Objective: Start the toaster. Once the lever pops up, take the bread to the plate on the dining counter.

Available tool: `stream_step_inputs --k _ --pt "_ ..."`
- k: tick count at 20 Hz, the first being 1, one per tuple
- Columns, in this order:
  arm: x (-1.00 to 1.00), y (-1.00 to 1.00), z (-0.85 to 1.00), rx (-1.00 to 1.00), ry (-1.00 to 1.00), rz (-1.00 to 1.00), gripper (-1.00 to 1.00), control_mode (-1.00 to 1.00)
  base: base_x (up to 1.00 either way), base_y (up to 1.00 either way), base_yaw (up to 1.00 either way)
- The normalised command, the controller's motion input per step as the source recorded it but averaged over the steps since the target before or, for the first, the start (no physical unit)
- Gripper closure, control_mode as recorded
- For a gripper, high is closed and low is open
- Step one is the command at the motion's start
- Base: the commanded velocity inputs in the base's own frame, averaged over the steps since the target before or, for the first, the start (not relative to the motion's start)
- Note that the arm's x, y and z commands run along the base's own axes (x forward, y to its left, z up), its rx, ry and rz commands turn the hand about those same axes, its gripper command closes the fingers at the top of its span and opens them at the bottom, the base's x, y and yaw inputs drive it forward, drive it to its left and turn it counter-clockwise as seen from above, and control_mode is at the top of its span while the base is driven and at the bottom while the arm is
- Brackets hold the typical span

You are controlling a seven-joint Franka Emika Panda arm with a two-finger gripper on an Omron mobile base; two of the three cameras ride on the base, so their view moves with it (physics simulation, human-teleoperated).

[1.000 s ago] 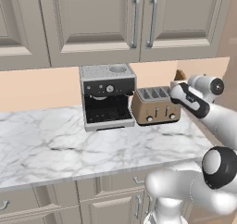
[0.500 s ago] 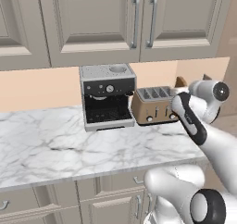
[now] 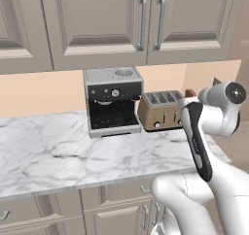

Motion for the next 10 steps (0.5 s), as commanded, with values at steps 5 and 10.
stream_step_inputs --k 5,10 --pt "-0.60 0.26 0.01 0.00 0.17 0.00 1.00 -1.00 0.00 0.00 0.00" --pt "-0.65 0.25 0.00 0.00 0.11 0.00 1.00 -1.00 0.00 0.00 0.00"
